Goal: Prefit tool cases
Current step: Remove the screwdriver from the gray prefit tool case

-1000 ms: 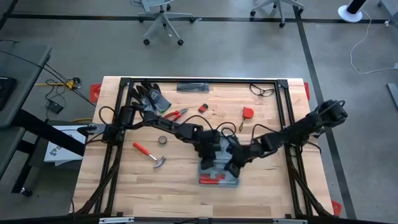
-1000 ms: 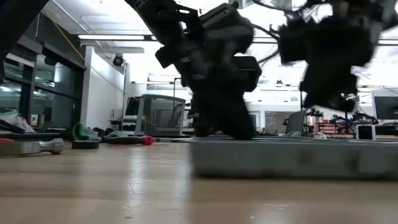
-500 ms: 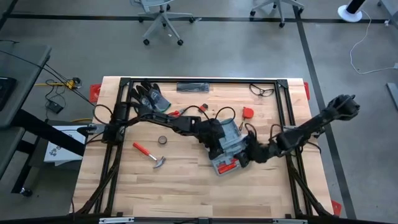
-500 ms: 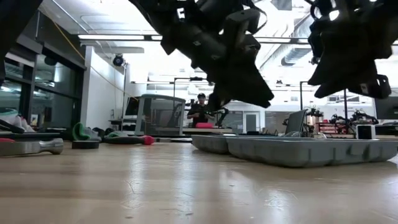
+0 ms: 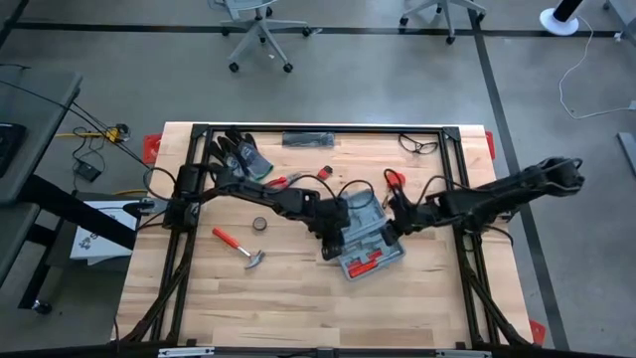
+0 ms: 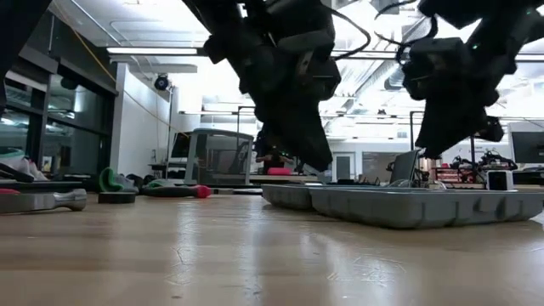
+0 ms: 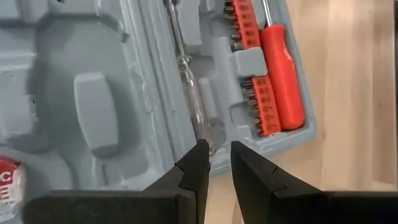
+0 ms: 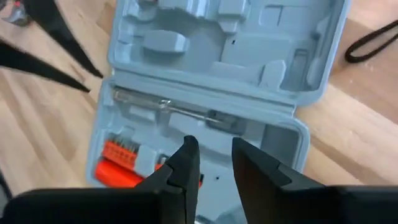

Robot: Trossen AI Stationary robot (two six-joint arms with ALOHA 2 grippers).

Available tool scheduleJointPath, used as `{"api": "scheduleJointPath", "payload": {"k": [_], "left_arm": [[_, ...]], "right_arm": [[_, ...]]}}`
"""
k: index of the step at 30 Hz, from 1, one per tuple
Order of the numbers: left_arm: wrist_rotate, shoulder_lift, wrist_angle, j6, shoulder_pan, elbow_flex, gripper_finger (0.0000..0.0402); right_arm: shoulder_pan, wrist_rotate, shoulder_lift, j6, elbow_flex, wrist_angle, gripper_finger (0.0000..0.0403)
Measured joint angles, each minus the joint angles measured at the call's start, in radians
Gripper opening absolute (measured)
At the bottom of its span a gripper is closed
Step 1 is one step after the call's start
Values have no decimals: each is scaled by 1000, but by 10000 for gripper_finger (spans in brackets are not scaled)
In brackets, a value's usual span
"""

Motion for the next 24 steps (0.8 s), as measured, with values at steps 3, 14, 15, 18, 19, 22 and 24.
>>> {"api": "scheduleJointPath", "payload": {"k": [3, 14, 15, 18, 19, 22, 24], "left_arm": [[-31, 0, 0, 1, -5, 0, 60], [-61, 3, 1, -1, -4, 0, 60], [-62, 3, 0, -1, -4, 0, 60], [-65, 3, 2, -1, -4, 1, 60], [-72, 8, 3, -1, -4, 2, 60], [-80, 18, -3, -10, -4, 2, 60], [-80, 27, 9, -10, -4, 3, 60]], "right_arm": [[-33, -53, 30, -55, 0, 33, 98], [-74, -118, 153, -94, 0, 128, 125], [-74, -110, 161, -92, -1, 127, 125], [-74, -110, 178, -85, -1, 131, 125], [-74, -112, 182, -85, -1, 133, 125], [-74, -124, 199, -66, -1, 132, 125], [-74, -143, 215, -66, -1, 145, 125]]}}
